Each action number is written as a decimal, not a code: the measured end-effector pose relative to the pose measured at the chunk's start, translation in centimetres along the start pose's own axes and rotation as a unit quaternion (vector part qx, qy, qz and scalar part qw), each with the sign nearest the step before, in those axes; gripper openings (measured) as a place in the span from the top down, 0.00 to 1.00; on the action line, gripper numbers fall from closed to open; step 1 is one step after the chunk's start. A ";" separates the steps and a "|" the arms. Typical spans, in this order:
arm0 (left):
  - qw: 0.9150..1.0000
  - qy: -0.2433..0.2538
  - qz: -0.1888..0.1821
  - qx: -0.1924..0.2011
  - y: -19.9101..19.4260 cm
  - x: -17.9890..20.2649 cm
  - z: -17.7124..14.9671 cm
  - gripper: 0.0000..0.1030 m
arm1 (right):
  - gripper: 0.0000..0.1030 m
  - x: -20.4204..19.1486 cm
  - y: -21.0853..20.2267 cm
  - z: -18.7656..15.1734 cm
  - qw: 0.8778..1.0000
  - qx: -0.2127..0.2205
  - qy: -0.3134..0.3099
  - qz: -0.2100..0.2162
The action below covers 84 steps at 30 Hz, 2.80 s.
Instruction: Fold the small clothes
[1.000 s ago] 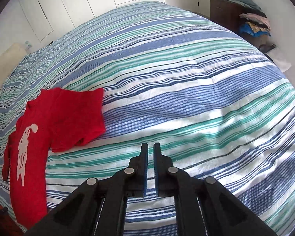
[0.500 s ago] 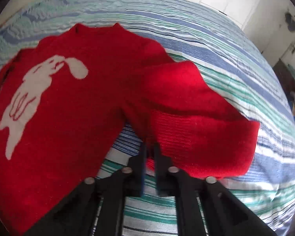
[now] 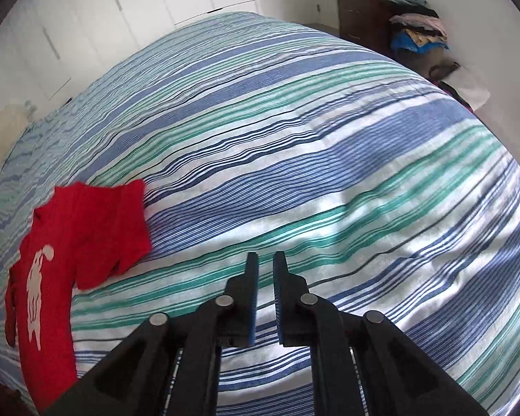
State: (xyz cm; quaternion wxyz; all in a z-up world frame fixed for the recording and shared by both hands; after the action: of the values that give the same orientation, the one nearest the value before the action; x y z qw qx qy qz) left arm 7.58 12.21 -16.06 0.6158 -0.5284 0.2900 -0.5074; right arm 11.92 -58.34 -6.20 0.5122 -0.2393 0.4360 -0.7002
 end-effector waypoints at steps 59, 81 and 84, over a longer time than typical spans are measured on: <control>0.999 0.023 0.031 -0.020 1.6 0.3 -0.4 0.16 | 0.94 -0.3 -0.3 1.2 0.998 0.044 0.032 0.031; 0.999 0.013 0.035 -0.023 1.7 0.1 -0.3 0.16 | 0.92 10.2 4.2 -0.7 0.967 0.008 0.247 0.066; 0.998 0.023 0.045 -0.027 2.2 0.3 -0.2 0.16 | 0.93 11.2 4.0 -1.2 0.981 -0.005 0.194 -0.023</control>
State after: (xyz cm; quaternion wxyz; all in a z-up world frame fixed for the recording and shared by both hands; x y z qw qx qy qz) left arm 8.25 11.69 -18.17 0.6168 -0.5192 0.3416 -0.4830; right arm 8.95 -68.68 -11.48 0.4001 -0.1116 0.5251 -0.7428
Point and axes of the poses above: each gripper's, at about its wrist camera, not at the fingertips, and y roughly the way its jaws point, x to its right, z to its top, the point moved 8 cm from there along y, roughly the way its jaws point, and after that the axes turned 2 degrees about -y, right-handed, at the moved point
